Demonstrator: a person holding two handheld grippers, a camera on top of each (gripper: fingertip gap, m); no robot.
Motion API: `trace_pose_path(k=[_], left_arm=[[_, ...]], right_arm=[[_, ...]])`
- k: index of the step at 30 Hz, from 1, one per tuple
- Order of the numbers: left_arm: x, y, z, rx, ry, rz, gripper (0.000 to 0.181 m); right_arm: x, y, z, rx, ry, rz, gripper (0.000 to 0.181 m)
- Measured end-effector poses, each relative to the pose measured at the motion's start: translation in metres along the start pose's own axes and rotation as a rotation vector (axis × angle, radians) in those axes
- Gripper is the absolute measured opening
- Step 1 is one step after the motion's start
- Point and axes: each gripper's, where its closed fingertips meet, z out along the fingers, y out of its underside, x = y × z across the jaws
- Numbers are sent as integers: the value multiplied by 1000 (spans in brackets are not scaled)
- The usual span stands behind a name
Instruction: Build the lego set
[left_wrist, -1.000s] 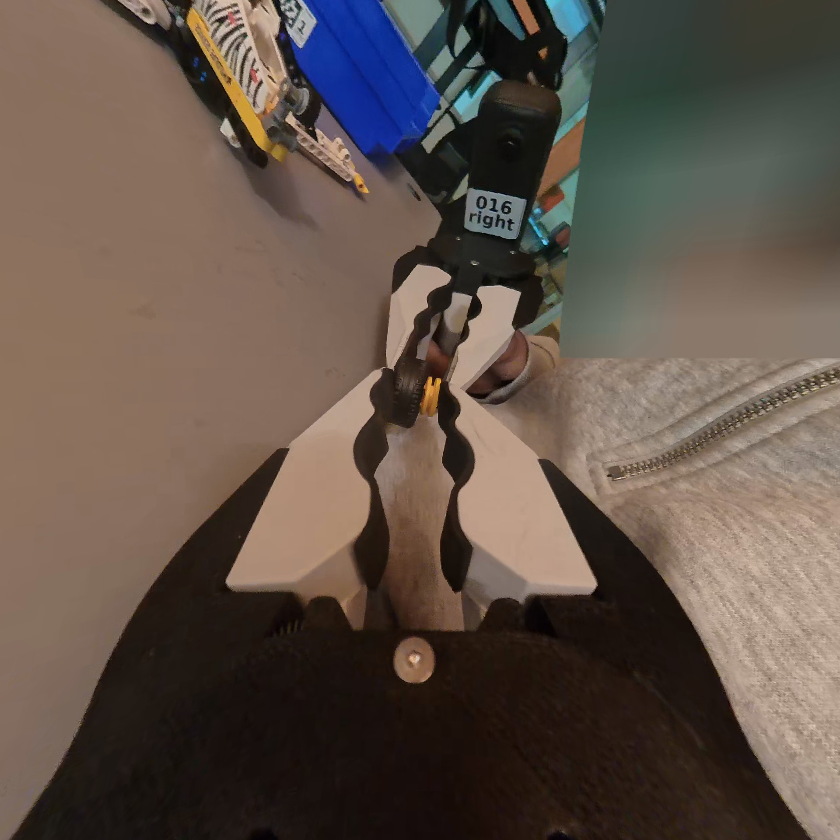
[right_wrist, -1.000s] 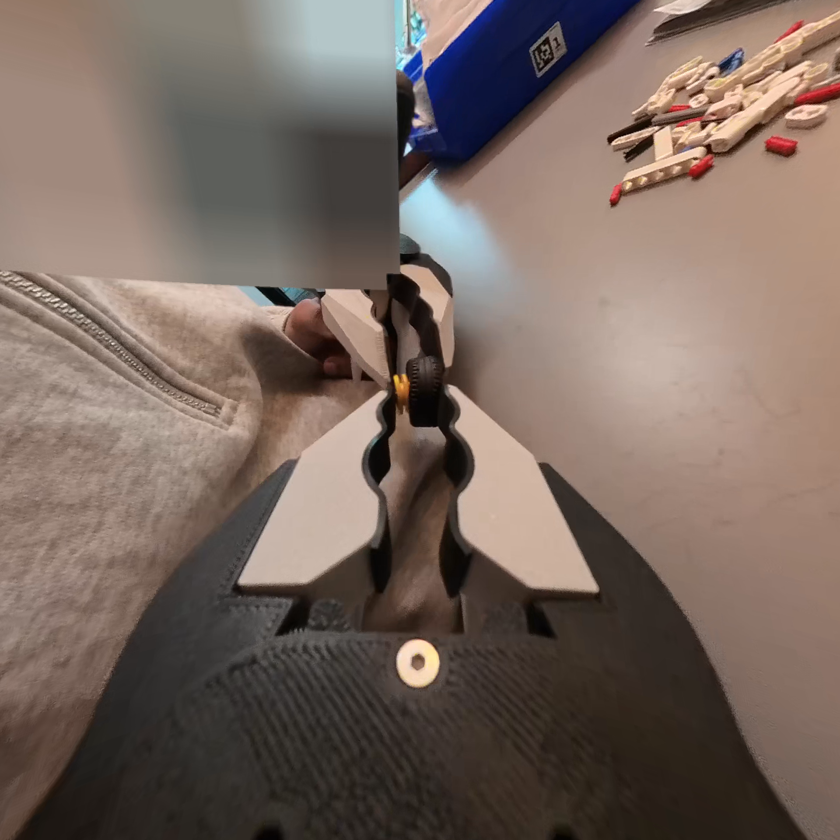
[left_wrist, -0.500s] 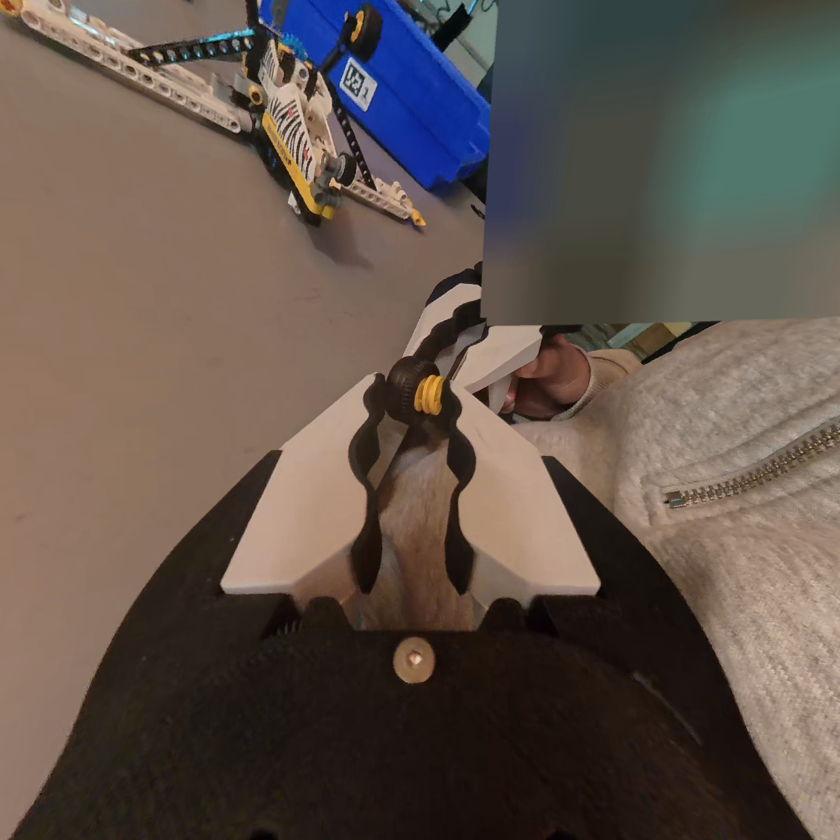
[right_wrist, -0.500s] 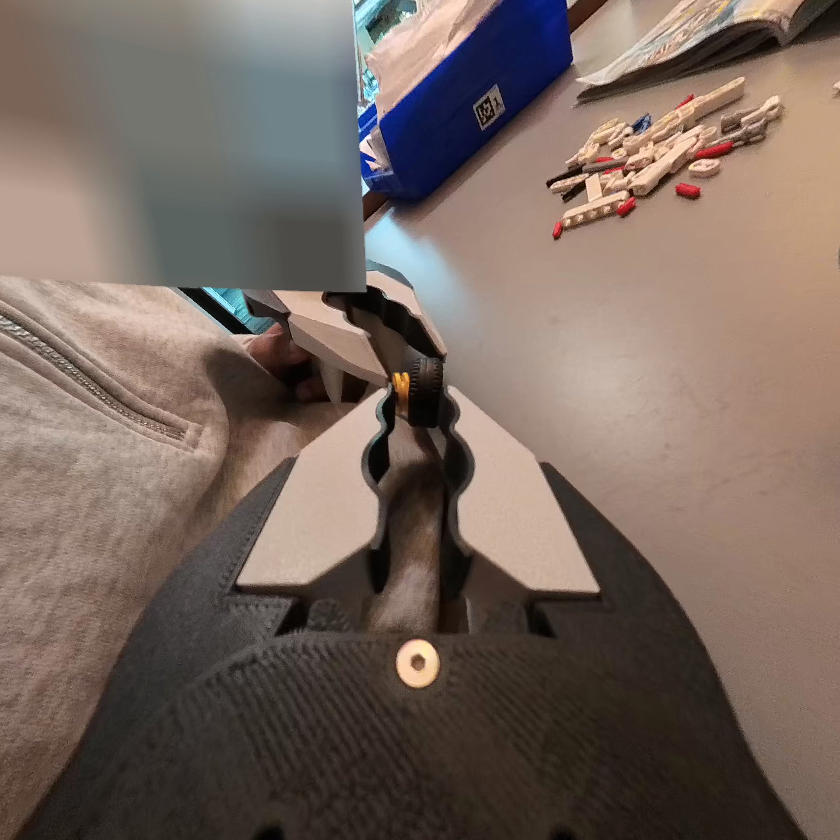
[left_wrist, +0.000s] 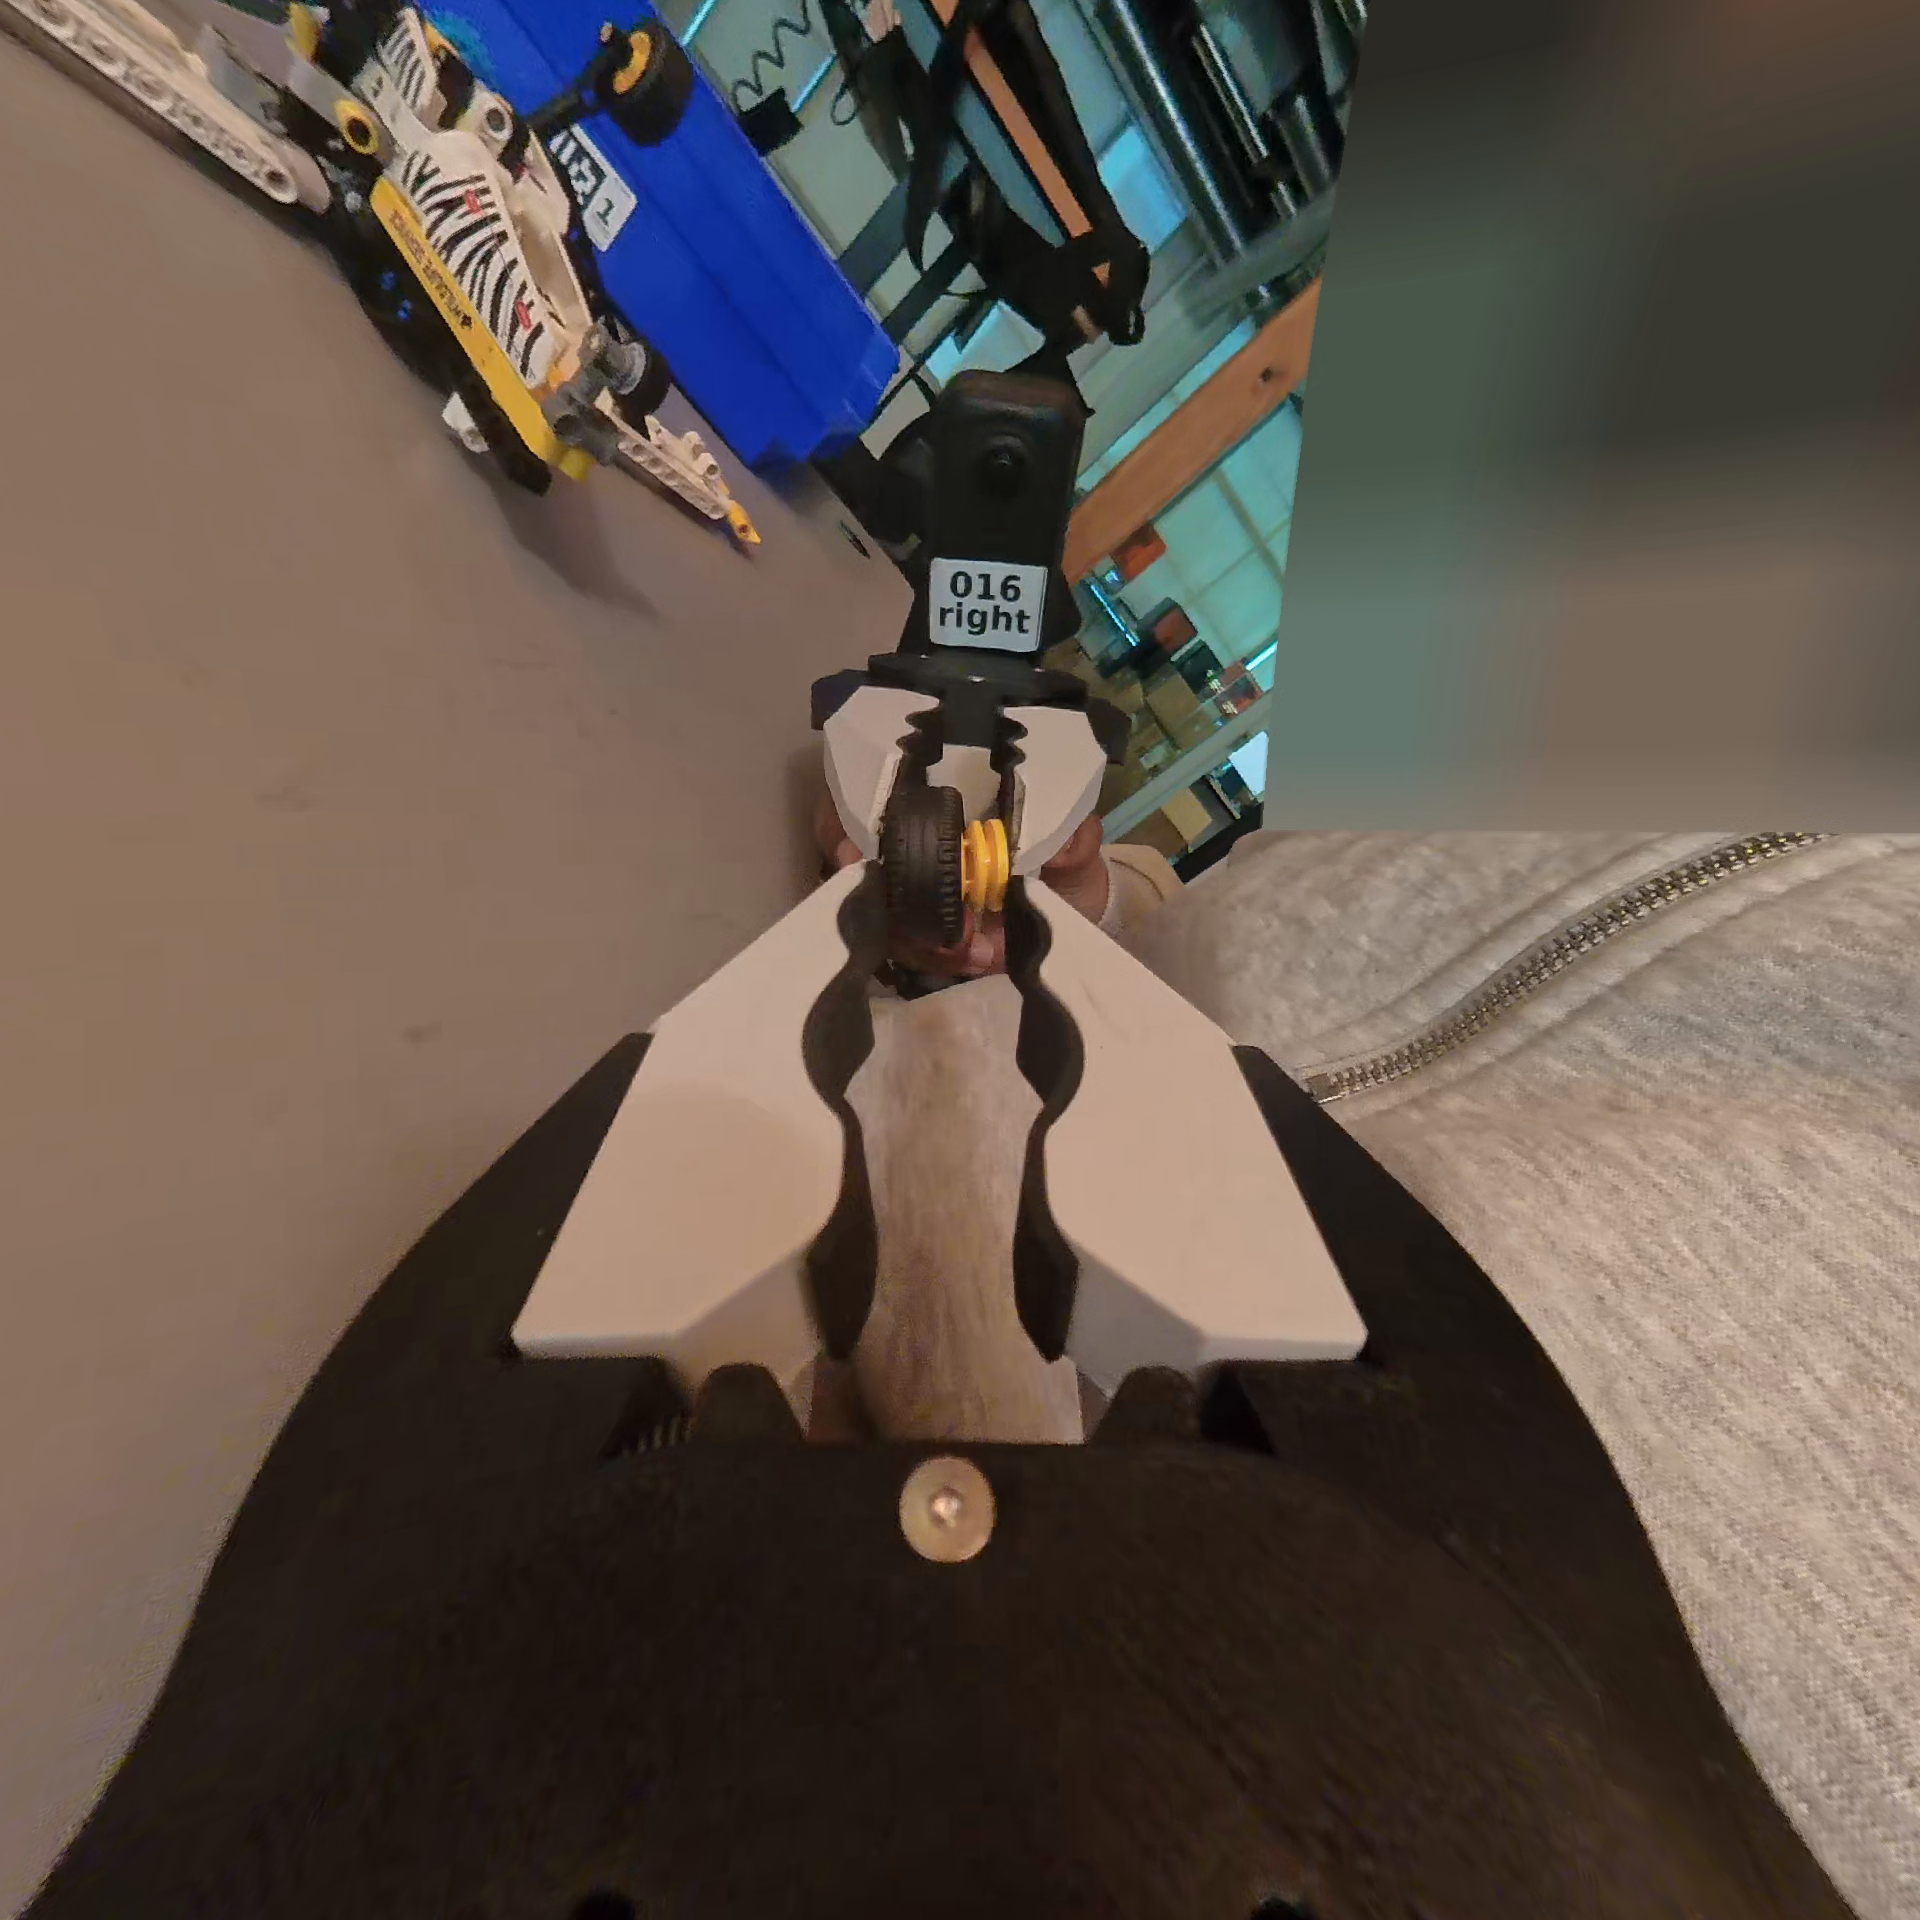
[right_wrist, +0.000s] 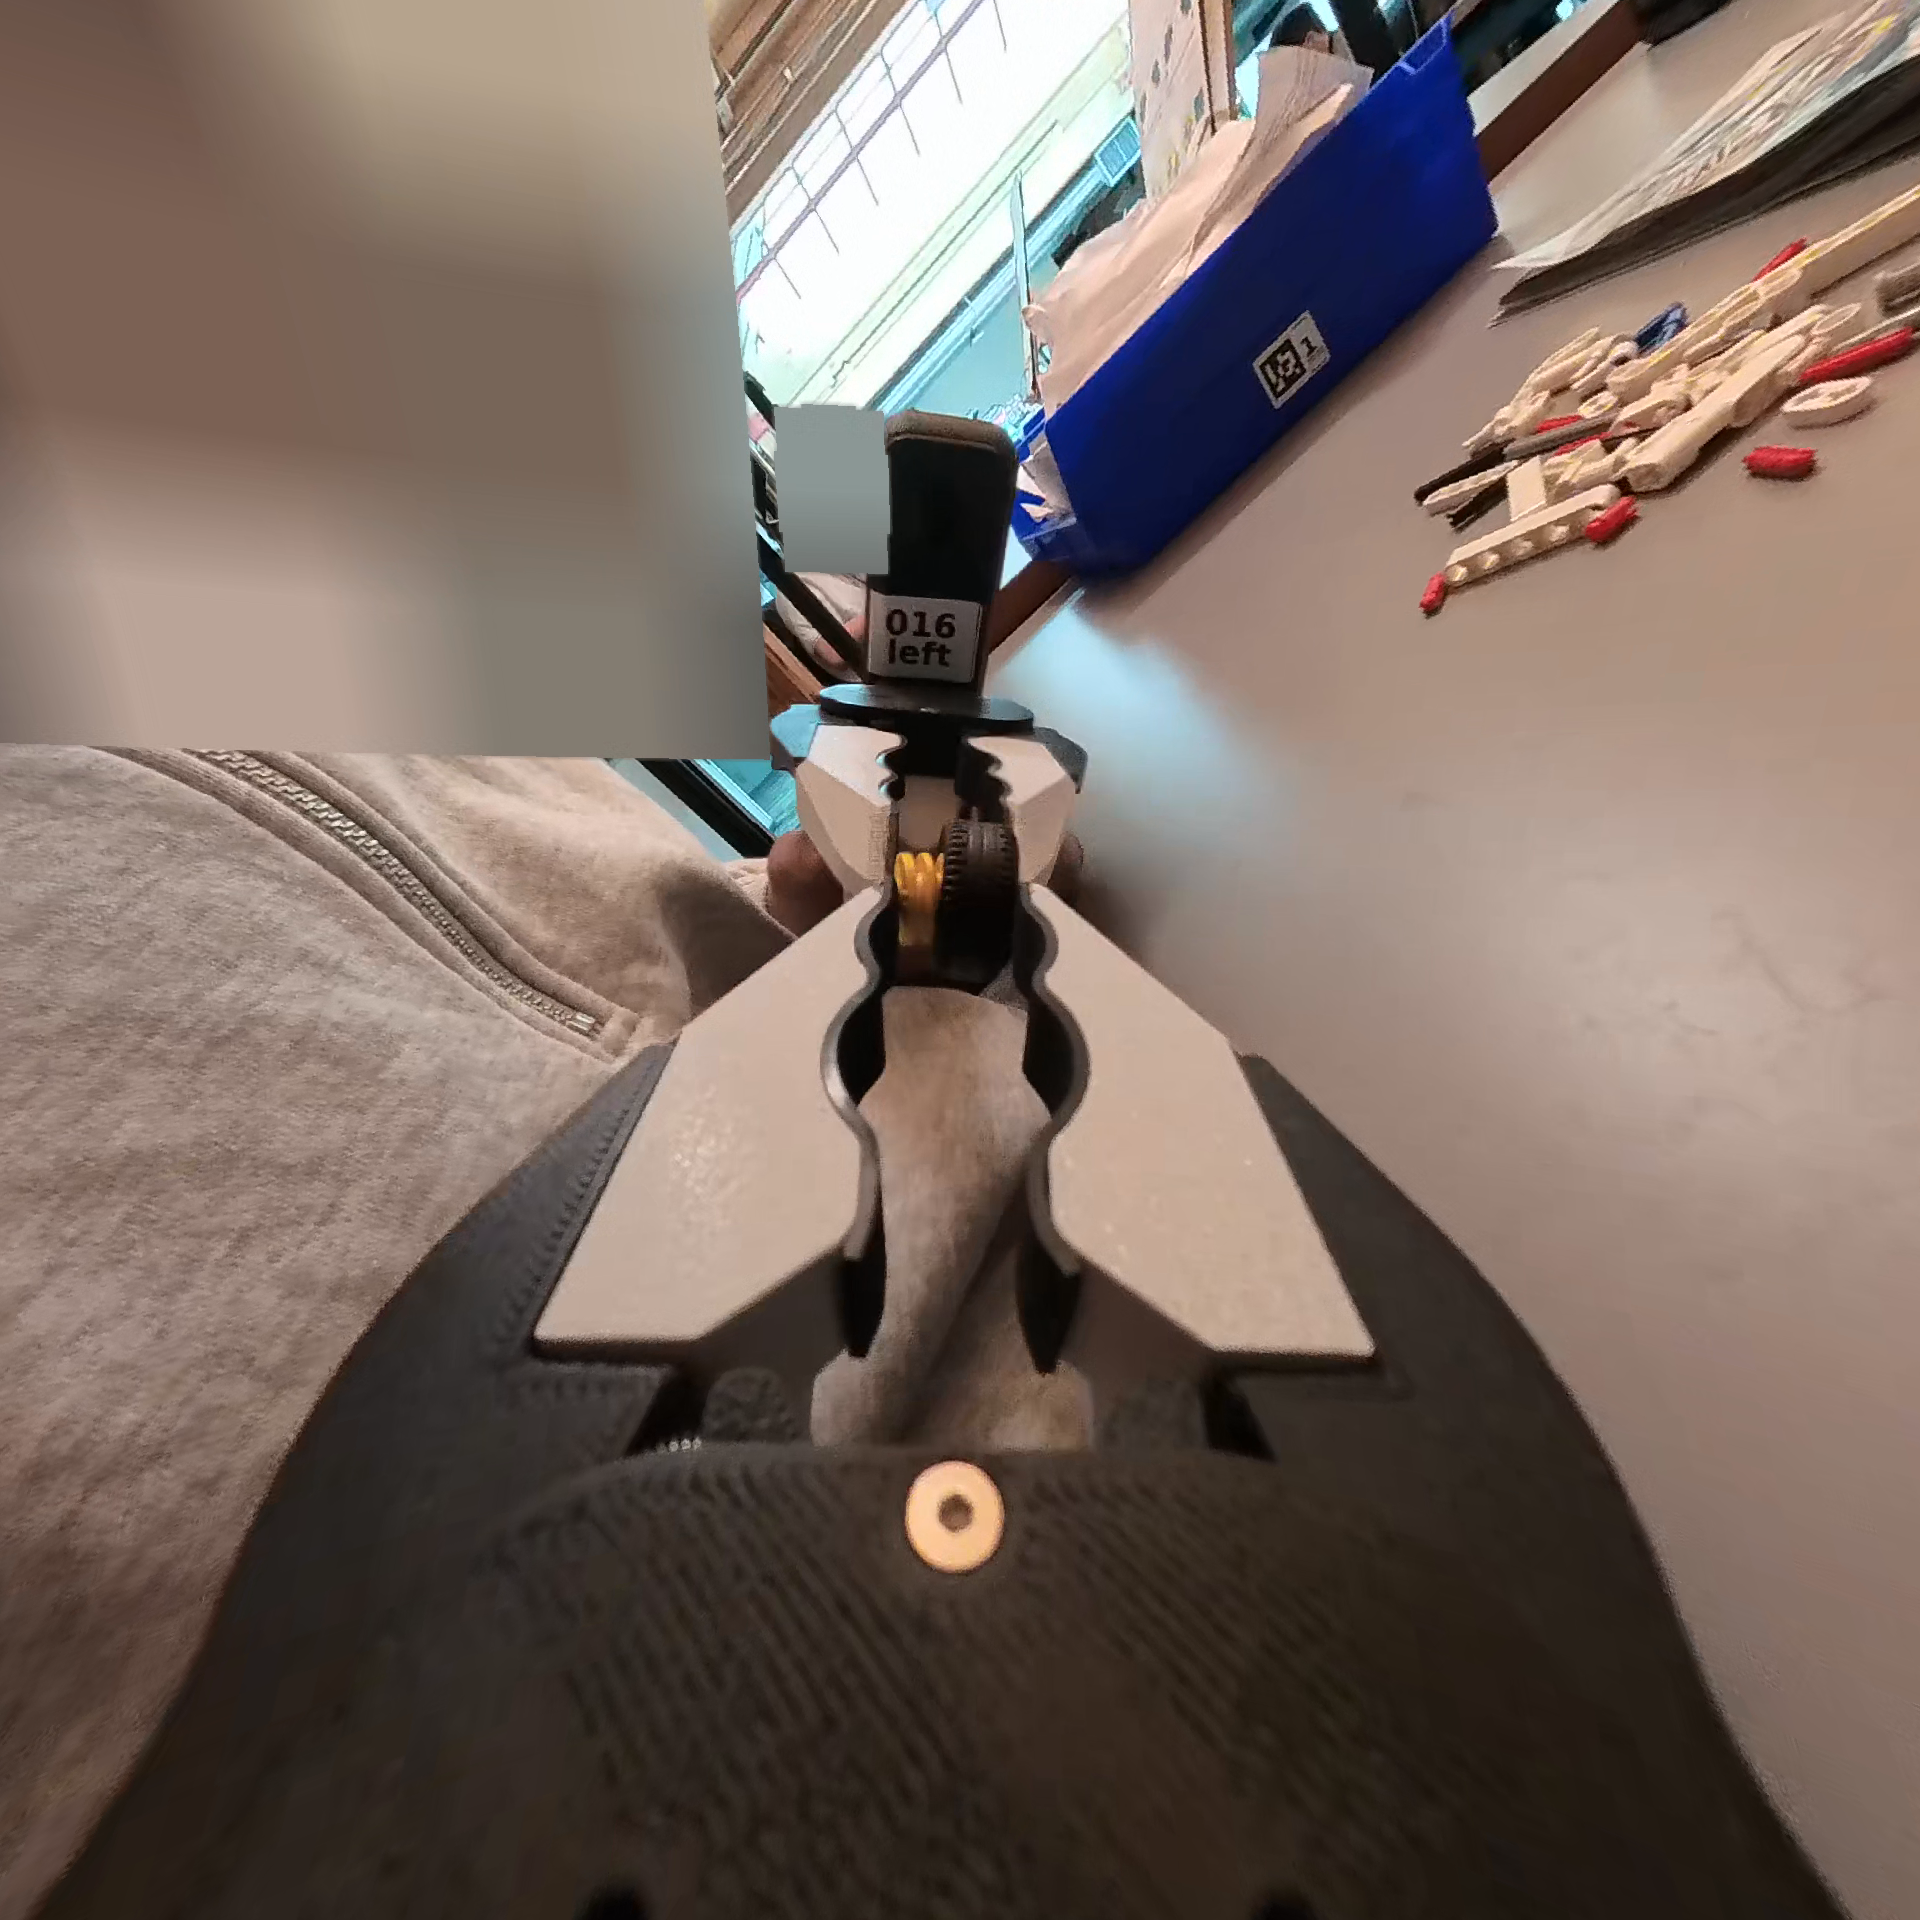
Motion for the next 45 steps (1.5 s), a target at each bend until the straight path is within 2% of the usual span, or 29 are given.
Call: trace_pose_path(k=[3, 6, 8, 13, 16, 24, 28, 31, 34, 41, 45], left_arm=[[0, 1, 0, -11, 9, -14, 21], [1, 7, 1, -50, 12, -5, 21], [2, 9, 3, -64, 7, 5, 20], [3, 13, 4, -91, 19, -1, 21], [2, 16, 5, -115, 10, 3, 21], [5, 35, 9, -254, -11, 58, 20], [8, 43, 11, -285, 9, 24, 19], [13, 45, 13, -276, 44, -15, 19], [12, 40, 12, -232, 37, -36, 19], [1, 24, 10, -114, -90, -14, 17], [-5, 21, 8, -94, -163, 8, 16]], right_arm=[[0, 0, 0, -7, -4, 11, 21], [2, -3, -1, 7, 2, 27, 33], [1, -1, -2, -15, -13, 40, 26], [0, 6, -2, -75, -10, 7, 33], [-4, 10, -3, -119, -27, -8, 23], [-9, 31, -4, -276, -61, -26, 23], [-13, 38, -6, -328, -68, -65, 22], [-19, 37, -6, -308, -100, -62, 21], [-17, 31, -5, -223, -107, 0, 20], [-5, 20, -3, -123, 16, -12, 19], [2, 18, -2, -105, 81, -41, 19]])
